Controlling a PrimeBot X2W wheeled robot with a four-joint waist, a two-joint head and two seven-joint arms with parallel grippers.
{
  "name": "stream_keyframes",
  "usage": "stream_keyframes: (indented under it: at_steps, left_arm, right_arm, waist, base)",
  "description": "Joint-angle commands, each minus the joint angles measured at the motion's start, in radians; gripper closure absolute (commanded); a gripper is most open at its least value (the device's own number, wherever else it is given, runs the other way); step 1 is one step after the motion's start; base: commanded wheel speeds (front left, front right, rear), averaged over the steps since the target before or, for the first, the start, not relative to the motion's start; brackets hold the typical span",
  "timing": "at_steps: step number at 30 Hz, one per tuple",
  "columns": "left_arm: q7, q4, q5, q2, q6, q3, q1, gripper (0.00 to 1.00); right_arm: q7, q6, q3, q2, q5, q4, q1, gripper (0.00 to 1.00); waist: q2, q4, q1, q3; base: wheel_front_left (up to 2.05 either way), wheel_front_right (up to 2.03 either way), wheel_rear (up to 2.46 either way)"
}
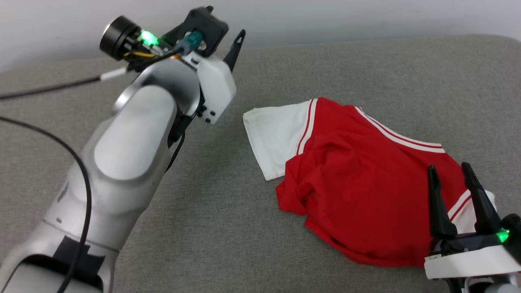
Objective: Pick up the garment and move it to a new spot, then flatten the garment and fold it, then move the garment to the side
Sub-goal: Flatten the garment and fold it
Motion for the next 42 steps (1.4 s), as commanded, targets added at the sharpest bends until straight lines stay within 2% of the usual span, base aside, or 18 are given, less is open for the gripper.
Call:
stream_keyframes:
  at_steps: [1, 6, 10, 16, 20, 23, 29, 30, 31, 36, 42]
  left_arm:
    - [0.048, 0.029, -0.055, 0.012, 0.002, -0.056, -0.051, 0.0]
    - [0.292, 0.091, -0.29, 0.044, 0.002, -0.278, -0.24, 0.0]
    - [0.526, 0.072, -0.48, 0.09, 0.001, -0.465, -0.355, 0.0]
    - [0.792, 0.023, -0.661, 0.171, 0.001, -0.699, -0.474, 0.0]
    - [0.9, -0.008, -0.715, 0.209, 0.001, -0.755, -0.497, 0.0]
    - [0.95, -0.029, -0.714, 0.235, 0.001, -0.763, -0.476, 0.0]
    - [1.025, -0.066, -0.705, 0.25, 0.0, -0.778, -0.394, 0.0]
    - [1.031, -0.07, -0.705, 0.251, 0.0, -0.78, -0.387, 0.53]
    - [1.044, -0.076, -0.705, 0.254, 0.0, -0.782, -0.378, 1.0]
    - [1.026, -0.102, -0.697, 0.278, 0.0, -0.778, -0.393, 1.0]
    - [0.911, -0.184, -0.697, 0.302, 0.001, -0.765, -0.414, 1.0]
  right_arm:
    - [-0.006, -0.001, 0.01, 0.007, 0.004, 0.01, -0.024, 0.0]
    - [-0.022, -0.001, 0.057, 0.005, -0.012, 0.024, -0.073, 0.0]
    - [-0.026, -0.001, 0.079, 0.008, -0.026, 0.029, -0.117, 0.0]
    - [-0.026, -0.001, 0.103, 0.026, -0.038, -0.001, -0.167, 0.0]
    - [-0.026, -0.001, 0.115, 0.034, -0.049, -0.012, -0.186, 0.0]
    - [-0.026, -0.001, 0.121, 0.041, -0.05, -0.014, -0.192, 0.0]
    - [-0.026, -0.001, 0.124, 0.046, -0.047, -0.012, -0.21, 0.0]
    - [-0.026, -0.001, 0.126, 0.045, -0.047, -0.01, -0.212, 0.0]
    - [-0.026, -0.001, 0.128, 0.045, -0.047, -0.009, -0.217, 0.0]
    - [-0.026, -0.001, 0.136, 0.038, -0.044, 0.003, -0.218, 0.0]
    - [-0.026, -0.001, 0.121, 0.022, -0.053, 0.017, -0.181, 0.0]
  waist:
    - [0.0, -0.034, 0.0, 0.054]
    - [0.0, -0.082, 0.0, 0.14]
    - [0.0, -0.121, 0.0, 0.199]
    - [0.0, -0.169, 0.0, 0.27]
    - [0.0, -0.194, 0.0, 0.304]
    - [0.0, -0.205, 0.0, 0.323]
    - [0.0, -0.212, 0.0, 0.348]
    - [0.0, -0.211, 0.0, 0.35]
    - [0.0, -0.21, 0.0, 0.351]
    - [0.0, -0.192, 0.0, 0.331]
    - [0.0, -0.136, 0.0, 0.256]
  base:
    - [0.0, 0.0, 0.0]
    - [0.0, 0.0, 0.0]
    - [0.0, 0.0, 0.0]
    - [0.0, 0.0, 0.0]
    - [0.0, 0.0, 0.0]
    - [0.0, 0.0, 0.0]
    - [0.0, 0.0, 0.0]
    - [0.0, 0.0, 0.0]
    - [0.0, 0.0, 0.0]
    - [0.0, 0.0, 0.0]
    - [0.0, 0.0, 0.0]
